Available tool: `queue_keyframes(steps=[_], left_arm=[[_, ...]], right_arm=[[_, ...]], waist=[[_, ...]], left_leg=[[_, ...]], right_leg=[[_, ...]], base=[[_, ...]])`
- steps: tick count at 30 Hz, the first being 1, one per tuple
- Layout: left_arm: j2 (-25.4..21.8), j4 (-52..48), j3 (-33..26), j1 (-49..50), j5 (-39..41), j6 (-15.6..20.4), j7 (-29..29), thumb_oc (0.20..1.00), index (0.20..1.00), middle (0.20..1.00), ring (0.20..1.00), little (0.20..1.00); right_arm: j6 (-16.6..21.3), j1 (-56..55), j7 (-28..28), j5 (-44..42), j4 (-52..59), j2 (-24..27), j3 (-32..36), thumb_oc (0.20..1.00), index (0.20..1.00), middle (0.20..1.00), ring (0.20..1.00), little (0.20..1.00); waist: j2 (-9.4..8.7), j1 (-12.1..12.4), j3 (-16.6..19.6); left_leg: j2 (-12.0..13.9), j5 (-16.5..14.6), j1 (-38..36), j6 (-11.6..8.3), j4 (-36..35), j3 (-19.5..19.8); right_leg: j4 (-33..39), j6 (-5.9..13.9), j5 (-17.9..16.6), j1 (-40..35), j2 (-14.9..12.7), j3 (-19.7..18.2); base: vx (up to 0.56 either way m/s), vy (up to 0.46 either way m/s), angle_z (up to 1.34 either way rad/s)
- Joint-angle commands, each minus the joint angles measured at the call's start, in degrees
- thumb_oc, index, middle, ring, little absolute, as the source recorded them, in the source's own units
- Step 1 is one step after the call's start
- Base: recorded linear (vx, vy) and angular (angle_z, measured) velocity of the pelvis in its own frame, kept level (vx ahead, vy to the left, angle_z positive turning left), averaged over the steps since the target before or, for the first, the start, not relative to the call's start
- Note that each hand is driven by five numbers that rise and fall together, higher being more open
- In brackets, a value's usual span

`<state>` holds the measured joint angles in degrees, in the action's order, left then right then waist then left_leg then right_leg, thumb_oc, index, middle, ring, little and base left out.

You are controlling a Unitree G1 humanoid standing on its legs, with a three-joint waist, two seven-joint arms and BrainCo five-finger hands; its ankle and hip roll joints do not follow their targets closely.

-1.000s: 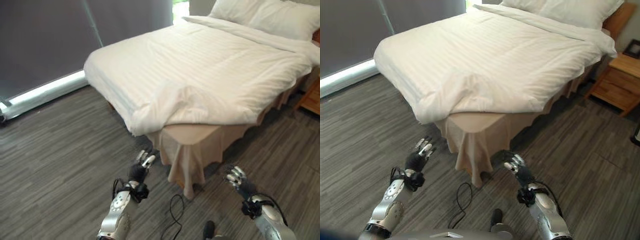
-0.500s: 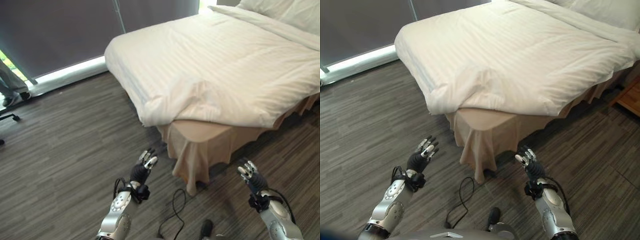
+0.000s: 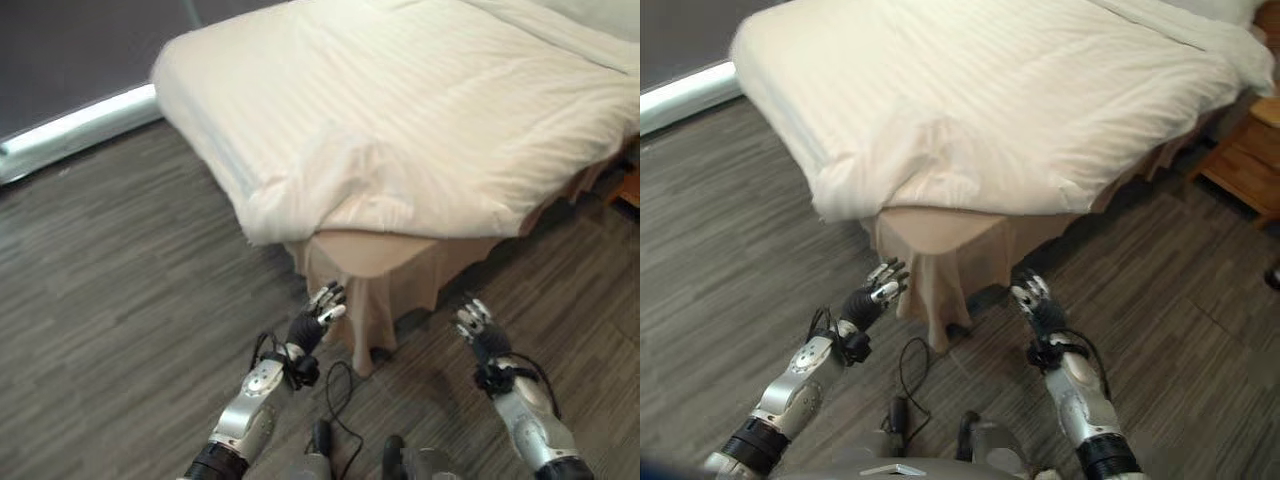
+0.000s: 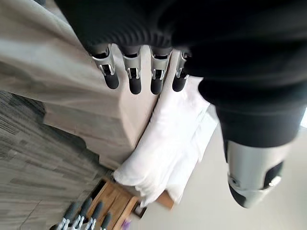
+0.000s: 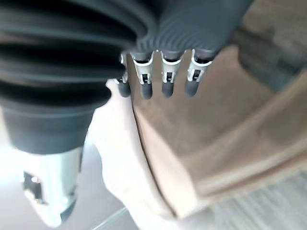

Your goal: Making the bed.

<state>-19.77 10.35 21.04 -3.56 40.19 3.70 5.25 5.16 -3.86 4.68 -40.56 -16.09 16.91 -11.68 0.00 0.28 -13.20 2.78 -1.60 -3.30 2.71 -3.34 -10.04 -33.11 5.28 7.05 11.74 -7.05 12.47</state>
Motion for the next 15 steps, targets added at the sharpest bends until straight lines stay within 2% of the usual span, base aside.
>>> queue_keyframes(steps=[1, 2, 3, 6, 8, 10, 11, 13, 15], left_arm=[[-3.38, -4.25, -2.77, 1.34, -0.59, 3.33, 0.93, 1.0, 1.0, 1.0, 1.0, 1.0], [-3.75, -4.82, -3.15, 1.58, -0.47, 3.46, 1.24, 1.0, 1.0, 1.0, 1.0, 1.0], [-4.44, -4.88, -4.37, 1.66, -1.55, 3.83, 0.49, 1.0, 1.0, 1.0, 1.0, 1.0], [-3.76, -4.63, -3.96, 3.3, -1.0, 3.0, 2.06, 1.0, 1.0, 1.0, 1.0, 1.0], [-3.58, -5.01, -4.27, 5.02, -0.51, 2.94, 2.22, 1.0, 1.0, 1.0, 1.0, 1.0], [-3.57, -5.04, -4.28, 5.02, -0.51, 2.93, 2.22, 1.0, 1.0, 1.0, 1.0, 1.0], [-4.59, -6.04, -2.84, 6.31, -0.5, 2.0, 3.43, 1.0, 1.0, 1.0, 1.0, 1.0], [-4.79, -6.24, -2.39, 6.51, -0.55, 1.78, 3.61, 1.0, 1.0, 1.0, 1.0, 1.0], [-5.47, -7.24, -1.38, 8.35, 0.92, 1.04, 4.78, 1.0, 1.0, 1.0, 1.0, 1.0]], right_arm=[[1.21, 0.13, 1.1, 0.17, 2.41, 1.06, 2.13, 1.0, 1.0, 1.0, 1.0, 1.0], [0.95, -0.62, 1.16, 0.51, 1.7, 1.44, 2.92, 1.0, 1.0, 1.0, 1.0, 1.0], [1.26, -1.42, 1.92, 1.95, 1.37, 2.37, 4.03, 1.0, 1.0, 1.0, 1.0, 1.0], [0.66, -2.16, 1.43, 3.29, 0.6, 2.58, 5.46, 1.0, 1.0, 1.0, 1.0, 1.0], [1.68, 0.52, -0.72, 7.38, -0.58, 5.73, 7.88, 1.0, 1.0, 1.0, 1.0, 1.0], [1.7, 0.56, -0.71, 7.38, -0.64, 5.75, 7.87, 1.0, 1.0, 1.0, 1.0, 1.0], [2.39, 4.84, -2.95, 11.32, -3.81, 10.37, 9.66, 1.0, 1.0, 1.0, 1.0, 1.0], [2.71, 6.93, -3.6, 11.55, -4.67, 11.67, 9.68, 1.0, 1.0, 1.0, 1.0, 1.0], [2.62, 11.93, -4.19, 15.37, -5.67, 16.55, 8.94, 1.0, 1.0, 1.0, 1.0, 1.0]], waist=[[-1.05, 1.09, 2.3], [-1.58, 0.94, 2.83], [-2.05, 0.83, 2.5], [-2.94, 1.51, 3.42], [-3.82, 2.63, 4.98], [-3.8, 2.49, 4.98], [-4.71, 4.15, 5.5], [-4.95, 4.44, 5.41], [-5.64, 5.96, 5.68]], left_leg=[[-0.57, 2.74, 0.05, -1.82, -1.02, 0.7], [-1.17, 2.32, -0.32, -2.4, -1.6, 1.55], [-1.4, 1.89, -0.81, -2.61, -1.44, 2.62], [-1.52, 1.51, -1.03, -2.71, -1.66, 2.89], [-1.66, 1.7, -0.07, -3.07, -1.66, 3.93], [-1.66, 1.71, -0.04, -3.07, -1.66, 4.07], [-1.85, 1.88, 0.64, -3.36, -1.66, 5.81], [-1.88, 2.04, 0.93, -3.53, -1.66, 6.27], [-2.01, 1.97, 1.65, -3.63, -1.66, 7.47]], right_leg=[[14.04, 4.32, -9.43, -6.43, -4.37, -1.11], [22.92, 3.9, -8.57, -6.84, -3.8, -1.06], [27.8, 3.8, -8.66, -8.63, -3.11, -1.76], [31.11, 4.12, -8.49, -11.61, -2.76, -1.57], [34.33, 3.83, -8.67, -14.18, -1.7, -0.32], [34.45, 3.83, -8.7, -14.28, -1.69, -0.17], [36.3, 3.45, -8.54, -15.82, -1.27, 1.41], [37.01, 3.4, -8.64, -16.26, -1.15, 2.13], [38.05, 3.46, -8.65, -16.96, -0.9, 3.28]], base=[[0.22, -0.047, 0.29], [0.24, -0.097, 0.14], [0.29, -0.102, 0.18], [0.15, -0.069, 0.6], [0.14, -0.082, 0.59], [0.06, -0.052, 0.18], [0.09, -0.091, 0.18], [0.06, -0.067, 0.26], [0.03, -0.033, 0.32]])
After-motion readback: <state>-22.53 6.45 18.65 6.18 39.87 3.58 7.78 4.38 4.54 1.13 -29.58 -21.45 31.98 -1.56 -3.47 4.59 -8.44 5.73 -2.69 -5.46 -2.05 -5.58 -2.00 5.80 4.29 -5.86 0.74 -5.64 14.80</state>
